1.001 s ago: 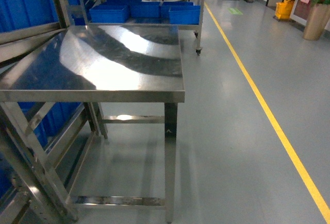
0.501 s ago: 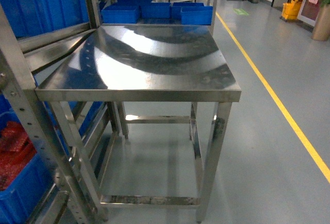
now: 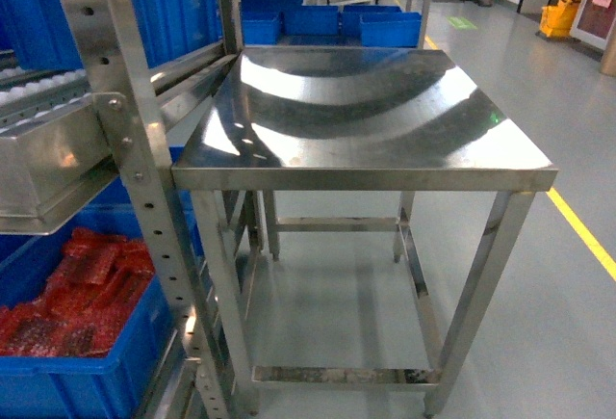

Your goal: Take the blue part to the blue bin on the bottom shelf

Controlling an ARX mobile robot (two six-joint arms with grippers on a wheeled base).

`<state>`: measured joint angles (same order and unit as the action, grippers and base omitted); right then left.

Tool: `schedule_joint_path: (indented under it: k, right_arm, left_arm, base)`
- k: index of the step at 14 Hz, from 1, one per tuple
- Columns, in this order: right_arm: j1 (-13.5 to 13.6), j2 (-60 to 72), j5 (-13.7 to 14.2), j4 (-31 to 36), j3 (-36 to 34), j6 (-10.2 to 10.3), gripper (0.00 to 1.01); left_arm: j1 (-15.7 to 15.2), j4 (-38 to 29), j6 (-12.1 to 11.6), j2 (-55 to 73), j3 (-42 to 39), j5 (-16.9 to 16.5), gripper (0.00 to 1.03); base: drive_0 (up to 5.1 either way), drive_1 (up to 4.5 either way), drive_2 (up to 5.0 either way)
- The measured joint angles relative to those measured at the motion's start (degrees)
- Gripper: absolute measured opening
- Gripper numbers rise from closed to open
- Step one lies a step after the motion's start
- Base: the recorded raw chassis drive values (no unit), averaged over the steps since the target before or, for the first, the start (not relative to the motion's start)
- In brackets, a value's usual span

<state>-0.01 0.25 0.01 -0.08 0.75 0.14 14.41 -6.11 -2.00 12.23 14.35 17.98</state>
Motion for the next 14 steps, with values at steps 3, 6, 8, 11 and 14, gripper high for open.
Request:
schedule_joint_path:
  k: [3, 6, 8, 11, 14]
  right_arm:
    - [0.0, 0.0, 0.0, -0.2, 0.0, 0.0, 0.98]
    - [0.0, 0.0, 0.0, -0.2, 0.0, 0.0, 0.98]
    - [0.0, 0.0, 0.0, -0.3, 0.0, 0.0, 0.98]
    - [0.0, 0.0, 0.0, 0.0, 0.0, 0.0, 0.98]
    - [0.0, 0.0, 0.0, -0.2, 0.0, 0.0, 0.98]
  left_arm:
    - [0.0, 0.1, 0.0, 0.0, 0.0, 0.0, 0.45]
    - [0.0, -0.1, 0.0, 0.0, 0.0, 0.0, 0.45]
    - [0.0, 0.1, 0.0, 0.1, 0.0, 0.0, 0.45]
    - [0.0, 0.1, 0.0, 0.0, 0.0, 0.0, 0.45]
    - [0.0, -0.1, 0.0, 0.0, 0.0, 0.0, 0.45]
  base:
    - [-4.8, 2.33, 2.3]
    - [-4.8, 2.33, 2.3]
    - [-4.8, 2.29, 2.3]
    - [-4.8, 2.26, 2.3]
    - [-4.8, 2.27, 2.3]
